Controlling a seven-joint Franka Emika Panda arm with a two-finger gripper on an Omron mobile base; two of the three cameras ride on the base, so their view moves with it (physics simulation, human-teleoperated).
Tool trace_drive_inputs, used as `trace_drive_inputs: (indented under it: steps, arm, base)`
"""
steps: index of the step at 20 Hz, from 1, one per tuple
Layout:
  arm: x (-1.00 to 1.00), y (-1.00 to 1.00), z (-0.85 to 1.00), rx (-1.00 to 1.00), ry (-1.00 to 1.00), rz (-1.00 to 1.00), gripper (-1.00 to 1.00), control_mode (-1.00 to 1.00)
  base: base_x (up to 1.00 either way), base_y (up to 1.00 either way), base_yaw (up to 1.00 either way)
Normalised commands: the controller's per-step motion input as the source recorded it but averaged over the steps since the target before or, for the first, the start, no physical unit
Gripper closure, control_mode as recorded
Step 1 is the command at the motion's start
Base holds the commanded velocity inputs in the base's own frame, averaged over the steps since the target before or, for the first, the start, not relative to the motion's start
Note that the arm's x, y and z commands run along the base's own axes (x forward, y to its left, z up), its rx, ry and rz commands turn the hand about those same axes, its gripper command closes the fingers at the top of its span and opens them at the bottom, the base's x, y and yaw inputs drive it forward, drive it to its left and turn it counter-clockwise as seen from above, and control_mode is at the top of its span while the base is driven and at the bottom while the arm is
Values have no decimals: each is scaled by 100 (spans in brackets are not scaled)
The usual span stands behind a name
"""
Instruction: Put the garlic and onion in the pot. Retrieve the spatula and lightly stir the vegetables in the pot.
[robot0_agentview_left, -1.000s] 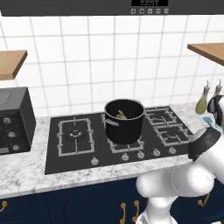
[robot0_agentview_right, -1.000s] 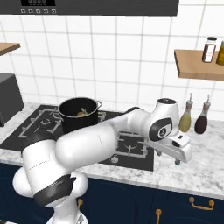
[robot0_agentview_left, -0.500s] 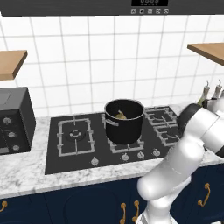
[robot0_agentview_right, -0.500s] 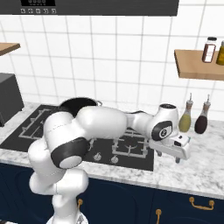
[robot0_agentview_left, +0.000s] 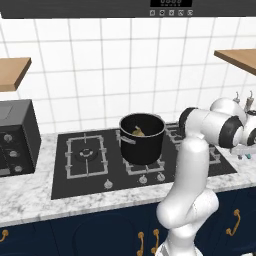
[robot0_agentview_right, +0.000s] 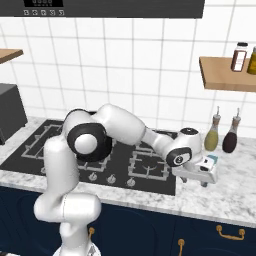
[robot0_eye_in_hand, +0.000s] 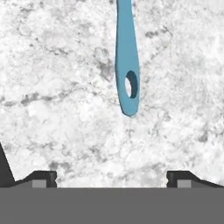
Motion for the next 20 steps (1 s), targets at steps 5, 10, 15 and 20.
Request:
trace_drive_inputs:
  steps: [5, 10, 15, 20]
  arm:
    - [42, -38, -16, 6, 0, 9, -100, -100]
    - [42, -24, -23, 6, 0, 5, -100, -100]
    - [51, -3, -40, 3, 0, 4, -100, -100]
    - [10, 6, -67, 2, 0, 6, 100, -100]
  base:
    - [0, 0, 0]
    - [0, 0, 0]
    - [0, 0, 0]
    - [0, 0, 0]
